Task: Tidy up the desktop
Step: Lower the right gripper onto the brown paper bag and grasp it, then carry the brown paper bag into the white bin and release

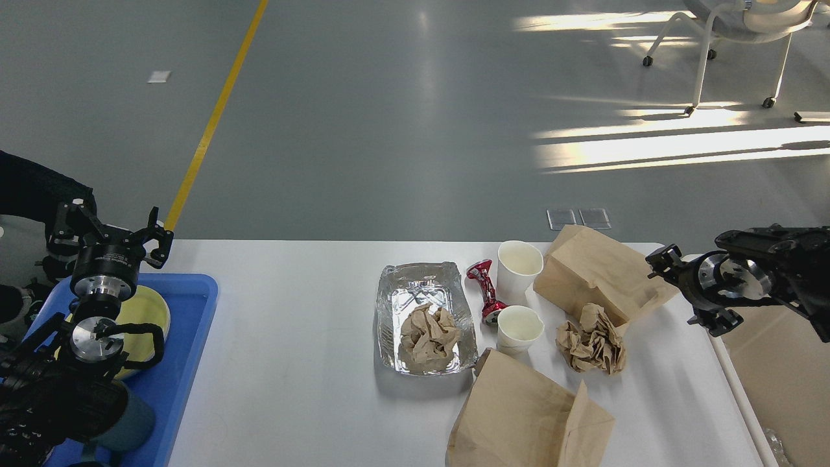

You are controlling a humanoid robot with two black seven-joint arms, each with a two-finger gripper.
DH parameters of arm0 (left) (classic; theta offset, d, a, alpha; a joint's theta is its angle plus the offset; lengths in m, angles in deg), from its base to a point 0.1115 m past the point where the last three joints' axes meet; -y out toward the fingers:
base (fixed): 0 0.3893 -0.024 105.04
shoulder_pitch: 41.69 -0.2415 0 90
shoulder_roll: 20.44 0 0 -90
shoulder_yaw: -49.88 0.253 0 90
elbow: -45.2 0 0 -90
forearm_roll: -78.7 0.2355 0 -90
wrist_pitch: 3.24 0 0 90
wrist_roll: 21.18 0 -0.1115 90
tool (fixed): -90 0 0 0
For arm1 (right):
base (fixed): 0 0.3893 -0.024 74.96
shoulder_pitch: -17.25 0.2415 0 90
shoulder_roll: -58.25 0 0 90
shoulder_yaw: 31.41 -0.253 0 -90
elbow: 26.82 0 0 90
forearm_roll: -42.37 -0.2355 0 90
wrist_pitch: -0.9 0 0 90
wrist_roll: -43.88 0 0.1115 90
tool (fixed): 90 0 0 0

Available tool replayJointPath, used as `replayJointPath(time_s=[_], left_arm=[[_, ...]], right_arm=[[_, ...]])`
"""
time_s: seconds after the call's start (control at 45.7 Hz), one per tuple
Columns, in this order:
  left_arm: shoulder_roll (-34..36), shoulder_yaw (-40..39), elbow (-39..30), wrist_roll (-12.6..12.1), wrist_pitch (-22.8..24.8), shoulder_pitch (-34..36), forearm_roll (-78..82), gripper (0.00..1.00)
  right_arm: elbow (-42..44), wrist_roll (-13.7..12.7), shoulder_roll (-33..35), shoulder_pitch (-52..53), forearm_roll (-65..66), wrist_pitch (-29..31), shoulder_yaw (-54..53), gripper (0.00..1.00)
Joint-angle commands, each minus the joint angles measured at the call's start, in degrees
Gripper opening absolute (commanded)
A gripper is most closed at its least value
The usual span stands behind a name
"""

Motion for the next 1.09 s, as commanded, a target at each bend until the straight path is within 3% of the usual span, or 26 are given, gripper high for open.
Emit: replayJointPath(time_s=[0.0,0.153,0.219,0.394,0.547,0.876,1.073], left_arm=[[0.00,0.04,0.00,0.00,0.00,0.00,0.00,0.96],[0.00,0.04,0.00,0.00,0.00,0.00,0.00,0.96],[0.00,0.04,0.00,0.00,0.00,0.00,0.00,0.96],[0.00,0.04,0.00,0.00,0.00,0.00,0.00,0.96],[0.00,0.04,0.00,0.00,0.00,0.00,0.00,0.96],[0.00,-0.05,0.00,0.00,0.00,0.00,-0.09,0.96],[0.00,0.04,0.00,0.00,0.00,0.00,0.00,0.96]], right_arm=[[0.20,0.08,-1.54,-0.63,0.06,-1.99,-0.54,1.00],[2.31,0.61,-4.18,-2.47,0.07,-5.06,-0.54,1.00],[2.66,0.61,-4.80,-3.00,0.06,-5.59,-0.98,0.95],[2.48,0.70,-5.33,-3.97,1.03,-5.77,-0.28,0.36],[2.40,0.70,-5.41,-4.15,1.03,-6.73,-0.36,0.00],[2.57,0.61,-5.15,-3.01,1.03,-10.25,-0.45,0.00],[2.05,0.61,-2.43,3.05,0.94,-11.04,-0.19,0.00]])
